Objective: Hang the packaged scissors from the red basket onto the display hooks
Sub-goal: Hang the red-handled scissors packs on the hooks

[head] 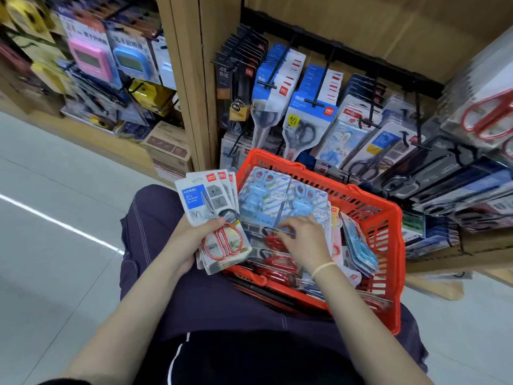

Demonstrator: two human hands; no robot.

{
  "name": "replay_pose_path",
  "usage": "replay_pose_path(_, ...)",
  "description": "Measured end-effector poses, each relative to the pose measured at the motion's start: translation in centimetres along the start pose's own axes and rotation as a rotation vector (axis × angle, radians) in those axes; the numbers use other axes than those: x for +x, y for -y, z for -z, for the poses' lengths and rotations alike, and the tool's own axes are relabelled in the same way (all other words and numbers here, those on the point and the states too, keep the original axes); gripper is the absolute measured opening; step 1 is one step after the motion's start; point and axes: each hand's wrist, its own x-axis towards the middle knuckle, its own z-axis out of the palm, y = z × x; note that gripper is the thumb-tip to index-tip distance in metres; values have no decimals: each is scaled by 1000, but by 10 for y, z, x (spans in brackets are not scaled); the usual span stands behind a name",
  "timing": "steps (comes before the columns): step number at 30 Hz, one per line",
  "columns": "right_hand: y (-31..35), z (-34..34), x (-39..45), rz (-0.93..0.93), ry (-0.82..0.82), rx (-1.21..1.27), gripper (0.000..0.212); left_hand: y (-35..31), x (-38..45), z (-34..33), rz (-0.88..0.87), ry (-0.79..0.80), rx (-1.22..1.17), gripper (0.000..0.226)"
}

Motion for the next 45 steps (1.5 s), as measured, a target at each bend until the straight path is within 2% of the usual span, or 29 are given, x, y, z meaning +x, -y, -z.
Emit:
replay_pose_path(3, 1, -1, -1, 1, 31, -42, 14, 0, 0, -4, 13, 45, 3, 60)
replay_pose_path(8, -5, 29, -8, -80, -92, 232, 9, -7, -2, -10, 15, 138, 6, 62)
replay_pose_path(13, -17, 69, -22, -179, -256, 373, 11, -18, 1, -30, -39, 189, 59, 65)
replay_pose_path(16, -22, 88, -34, -253, -316, 583, 11, -26, 7, -52, -55, 153, 65, 62)
replay_pose_path(19, -16, 102, -45, -310, -316, 792, 14, -34, 13, -77, -41, 131, 50, 49)
replay_pose_path(22, -11, 109, -50, -373, -269, 1116, 19, -43, 13, -103, -59, 158, 90, 41)
replay_pose_path(25, -10, 120, -52, -370, -241, 1306, 25, -54, 7, -134, -92, 225, 175, 35)
replay_pose_path(28, -12, 136, -56, -299, -254, 1373, 32, -70, 1, -163, -160, 272, 254, 36)
replay_pose_path(33, -22, 159, -68, -198, -353, 1319, 11, -96, -9, -214, -233, 281, 232, 38)
replay_pose_path(36, -19, 171, -75, -165, -382, 1323, 6, -106, -19, -248, -232, 347, 200, 41)
replay_pose_path(38, -24, 179, -80, -120, -419, 1292, 10, -107, -25, -267, -202, 437, 254, 58)
replay_pose_path(40, -33, 186, -83, -96, -451, 1265, 24, -108, -28, -282, -145, 542, 315, 77)
replay_pose_path(43, -41, 195, -90, -132, -491, 1300, 70, -109, -29, -301, -128, 627, 374, 72)
replay_pose_path(44, -46, 196, -90, -135, -508, 1308, 74, -109, -29, -305, -130, 635, 381, 68)
replay_pose_path(45, -51, 200, -91, -135, -545, 1322, 68, -109, -27, -309, -128, 629, 383, 67)
